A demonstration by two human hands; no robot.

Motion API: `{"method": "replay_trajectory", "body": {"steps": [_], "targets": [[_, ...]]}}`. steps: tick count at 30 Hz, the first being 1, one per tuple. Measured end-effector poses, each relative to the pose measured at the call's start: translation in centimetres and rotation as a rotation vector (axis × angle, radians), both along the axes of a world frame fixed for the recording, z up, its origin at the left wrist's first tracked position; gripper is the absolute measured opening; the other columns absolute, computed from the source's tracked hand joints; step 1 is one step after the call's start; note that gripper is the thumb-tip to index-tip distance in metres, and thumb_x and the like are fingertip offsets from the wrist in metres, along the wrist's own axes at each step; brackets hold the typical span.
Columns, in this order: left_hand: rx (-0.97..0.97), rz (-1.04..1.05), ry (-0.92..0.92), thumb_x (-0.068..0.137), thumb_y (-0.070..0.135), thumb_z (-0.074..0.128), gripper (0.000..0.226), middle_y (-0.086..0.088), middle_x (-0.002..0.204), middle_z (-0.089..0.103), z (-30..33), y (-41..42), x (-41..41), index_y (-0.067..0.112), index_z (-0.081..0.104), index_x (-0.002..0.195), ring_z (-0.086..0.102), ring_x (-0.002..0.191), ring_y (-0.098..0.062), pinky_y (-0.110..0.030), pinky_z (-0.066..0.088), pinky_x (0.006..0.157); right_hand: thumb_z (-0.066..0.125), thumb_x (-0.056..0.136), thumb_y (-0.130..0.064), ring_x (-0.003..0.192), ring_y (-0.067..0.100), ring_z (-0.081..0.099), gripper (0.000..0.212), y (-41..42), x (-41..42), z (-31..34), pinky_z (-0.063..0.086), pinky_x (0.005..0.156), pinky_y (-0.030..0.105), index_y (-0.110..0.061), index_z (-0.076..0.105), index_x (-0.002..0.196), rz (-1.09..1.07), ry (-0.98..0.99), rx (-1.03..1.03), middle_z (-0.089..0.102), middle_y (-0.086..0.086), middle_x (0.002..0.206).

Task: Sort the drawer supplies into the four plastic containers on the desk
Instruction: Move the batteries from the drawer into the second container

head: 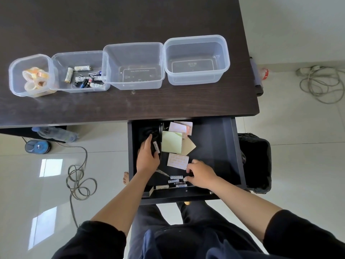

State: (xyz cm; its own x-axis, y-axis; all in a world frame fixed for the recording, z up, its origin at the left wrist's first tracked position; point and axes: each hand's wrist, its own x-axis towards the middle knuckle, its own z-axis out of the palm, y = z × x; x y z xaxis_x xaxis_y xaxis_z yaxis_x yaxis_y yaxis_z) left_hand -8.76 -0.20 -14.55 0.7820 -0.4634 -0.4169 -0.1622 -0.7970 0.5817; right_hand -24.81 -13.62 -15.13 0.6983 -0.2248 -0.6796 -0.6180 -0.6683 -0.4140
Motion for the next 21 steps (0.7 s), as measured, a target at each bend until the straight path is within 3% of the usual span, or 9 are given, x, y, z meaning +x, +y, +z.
{"method": "replay_trajectory", "body": {"steps": [3,5,8,11,17,21], "targets": [[0.006,0.002,0.044,0.091,0.004,0.056,0.070,-0.001,0.140,0.049,0.1,-0.4,0.4,0.025,0.023,0.150,0.049,0.095,-0.011,-0.022,0.038,0.082,0.063,0.086,-0.037,0.109,0.020,0.050,0.032,0.2,-0.2,0.0,0.048,0.081,0.035,-0.022,0.058,0.114,0.013,0.001,0.011,0.051,0.000,0.114],[0.002,0.004,0.055,0.090,0.004,0.057,0.071,0.000,0.129,0.057,-0.1,-0.4,0.5,0.026,0.024,0.149,0.048,0.090,-0.006,-0.023,0.042,0.080,0.062,0.087,-0.036,0.112,0.020,0.050,0.035,0.2,-0.5,-0.1,0.049,0.083,0.035,-0.023,0.057,0.119,0.023,0.009,0.024,0.050,0.000,0.117],[0.015,-0.034,0.099,0.087,0.006,0.060,0.074,0.005,0.100,0.061,-0.5,-0.1,-0.1,0.027,0.023,0.149,0.058,0.087,-0.014,-0.030,0.053,0.078,0.063,0.086,-0.032,0.114,0.020,0.049,0.040,0.2,-0.7,-0.1,0.049,0.084,0.035,-0.026,0.055,0.125,0.034,0.032,0.044,0.049,0.000,0.119],[0.039,-0.032,0.175,0.086,0.004,0.061,0.076,0.007,0.096,0.060,-0.7,0.5,-1.2,0.024,0.023,0.148,0.058,0.080,-0.008,-0.023,0.050,0.070,0.064,0.085,-0.030,0.116,0.021,0.047,0.044,0.3,-0.5,0.0,0.048,0.086,0.037,-0.030,0.054,0.127,0.078,0.065,0.055,0.049,0.000,0.120],[0.137,-0.208,0.368,0.076,0.003,0.072,0.097,0.005,0.103,0.057,-1.0,2.6,-2.2,0.018,0.012,0.150,0.056,0.097,-0.012,-0.024,0.049,0.082,0.067,0.084,-0.031,0.115,0.021,0.051,0.051,0.5,-0.4,0.0,0.045,0.080,0.033,-0.034,0.050,0.132,0.113,0.074,0.068,0.050,-0.001,0.123],[0.260,-0.352,0.298,0.068,0.010,0.080,0.111,0.004,0.111,0.053,-1.0,3.3,-2.0,0.023,0.006,0.150,0.050,0.108,-0.018,-0.036,0.049,0.094,0.066,0.084,-0.026,0.110,0.020,0.053,0.062,0.5,-0.4,0.2,0.046,0.074,0.030,-0.039,0.039,0.139,0.079,0.049,0.087,0.051,-0.001,0.122]]}}
